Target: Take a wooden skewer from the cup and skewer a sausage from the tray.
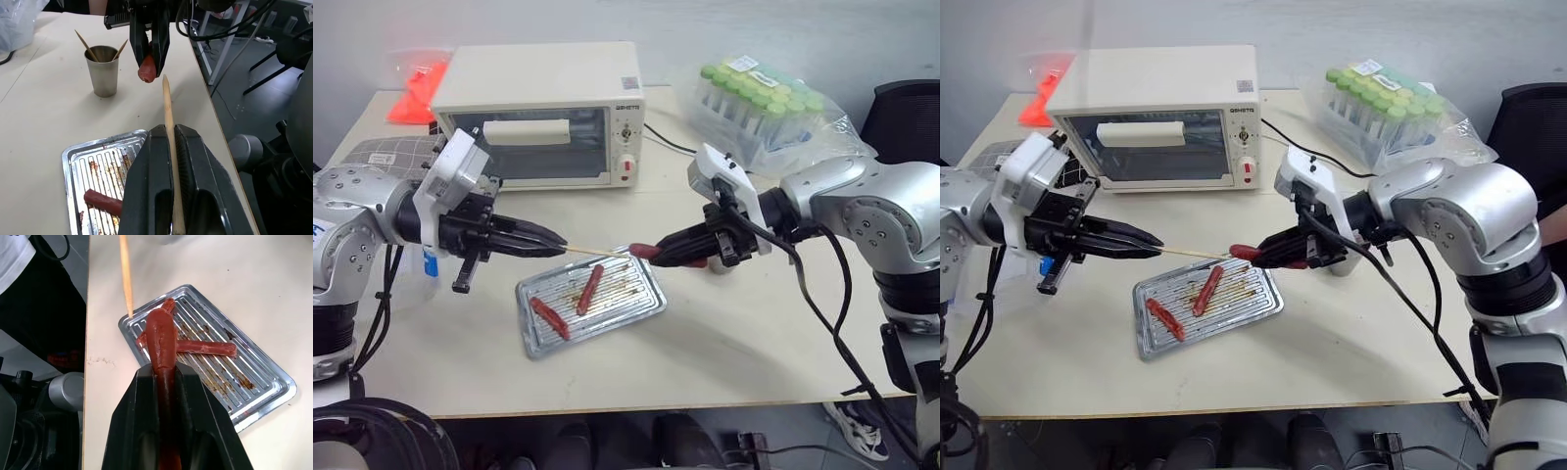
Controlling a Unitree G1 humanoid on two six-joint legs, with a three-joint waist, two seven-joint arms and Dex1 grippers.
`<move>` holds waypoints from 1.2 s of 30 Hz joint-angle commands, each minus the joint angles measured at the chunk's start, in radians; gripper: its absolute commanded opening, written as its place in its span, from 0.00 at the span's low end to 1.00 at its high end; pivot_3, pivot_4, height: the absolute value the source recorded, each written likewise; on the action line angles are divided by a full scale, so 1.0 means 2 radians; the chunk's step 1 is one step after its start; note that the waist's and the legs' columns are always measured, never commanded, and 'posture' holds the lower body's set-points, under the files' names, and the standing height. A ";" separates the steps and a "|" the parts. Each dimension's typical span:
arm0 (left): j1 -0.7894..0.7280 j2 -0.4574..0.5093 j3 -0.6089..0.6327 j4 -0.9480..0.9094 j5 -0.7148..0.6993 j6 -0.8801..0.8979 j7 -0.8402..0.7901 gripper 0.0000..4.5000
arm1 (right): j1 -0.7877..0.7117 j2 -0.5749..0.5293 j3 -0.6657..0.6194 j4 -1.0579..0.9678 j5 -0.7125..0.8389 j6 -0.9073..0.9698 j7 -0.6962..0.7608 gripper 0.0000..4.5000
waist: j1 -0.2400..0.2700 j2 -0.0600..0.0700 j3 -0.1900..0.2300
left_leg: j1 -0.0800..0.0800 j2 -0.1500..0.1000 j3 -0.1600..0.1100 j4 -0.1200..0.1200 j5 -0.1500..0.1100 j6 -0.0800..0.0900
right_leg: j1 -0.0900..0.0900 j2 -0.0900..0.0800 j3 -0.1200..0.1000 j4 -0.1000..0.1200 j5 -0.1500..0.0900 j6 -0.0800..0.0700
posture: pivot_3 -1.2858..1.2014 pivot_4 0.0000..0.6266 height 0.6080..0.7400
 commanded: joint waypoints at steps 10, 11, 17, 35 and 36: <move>-0.002 0.006 0.020 0.002 0.003 -0.019 0.001 0.00 | -0.013 -0.015 -0.027 -0.009 0.013 0.010 0.019 0.07 | 0.000 0.000 0.000 | 0.000 0.000 0.000 0.000 0.000 0.000 | 0.000 0.000 0.000 0.000 0.000 0.000 | 0.52 0.24 1.00; -0.004 0.005 0.019 0.003 0.003 -0.019 0.001 0.00 | -0.015 -0.015 -0.028 -0.010 0.014 0.012 0.020 0.07 | 0.000 0.000 0.000 | 0.000 0.000 0.000 0.000 0.000 0.000 | 0.000 0.000 0.000 0.000 0.000 0.000 | 0.52 0.24 1.00; -0.008 -0.005 0.011 0.003 0.003 -0.023 0.002 0.00 | -0.020 -0.014 -0.034 -0.011 0.022 0.021 0.024 0.07 | 0.000 0.000 0.000 | 0.000 0.000 0.000 0.000 0.000 0.000 | 0.000 0.000 0.000 0.000 0.000 0.000 | 0.52 0.24 1.00; -0.031 -0.032 -0.001 -0.014 -0.009 -0.008 0.010 0.00 | -0.012 -0.019 -0.036 -0.025 0.031 0.018 0.035 0.07 | 0.000 0.000 0.000 | 0.000 0.000 0.000 0.000 0.000 0.000 | 0.000 0.000 0.000 0.000 0.000 0.000 | 0.52 0.24 1.00; -0.031 -0.032 0.000 -0.015 -0.010 -0.007 0.010 0.00 | -0.011 -0.019 -0.036 -0.025 0.031 0.019 0.034 0.07 | 0.000 0.000 0.000 | 0.000 0.000 0.000 0.000 0.000 0.000 | 0.000 0.000 0.000 0.000 0.000 0.000 | 0.52 0.24 1.00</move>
